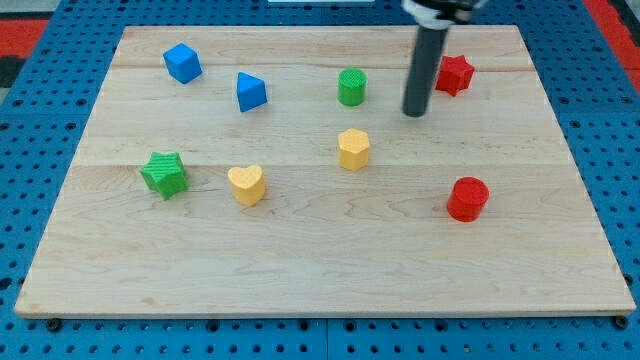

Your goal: Place the green circle diagonally to the blue triangle

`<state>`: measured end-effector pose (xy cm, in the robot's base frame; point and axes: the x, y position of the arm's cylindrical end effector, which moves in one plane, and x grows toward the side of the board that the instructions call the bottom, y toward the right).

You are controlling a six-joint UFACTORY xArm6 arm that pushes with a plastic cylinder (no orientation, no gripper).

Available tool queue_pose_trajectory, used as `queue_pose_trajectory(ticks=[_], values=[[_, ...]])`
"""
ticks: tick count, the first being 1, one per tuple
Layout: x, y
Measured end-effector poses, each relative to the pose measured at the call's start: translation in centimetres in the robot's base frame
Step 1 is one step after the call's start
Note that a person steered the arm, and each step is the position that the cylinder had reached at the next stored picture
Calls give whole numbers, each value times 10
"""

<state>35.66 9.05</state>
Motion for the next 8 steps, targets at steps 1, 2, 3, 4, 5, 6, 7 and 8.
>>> queue_pose_trajectory(ticks=[1,2,3,4,5,6,7,8], values=[[-19,-15],[-45,-15],[-40,-26],[-23,3],[-34,-38],[-35,-70],[-32,-63],[-27,-73]])
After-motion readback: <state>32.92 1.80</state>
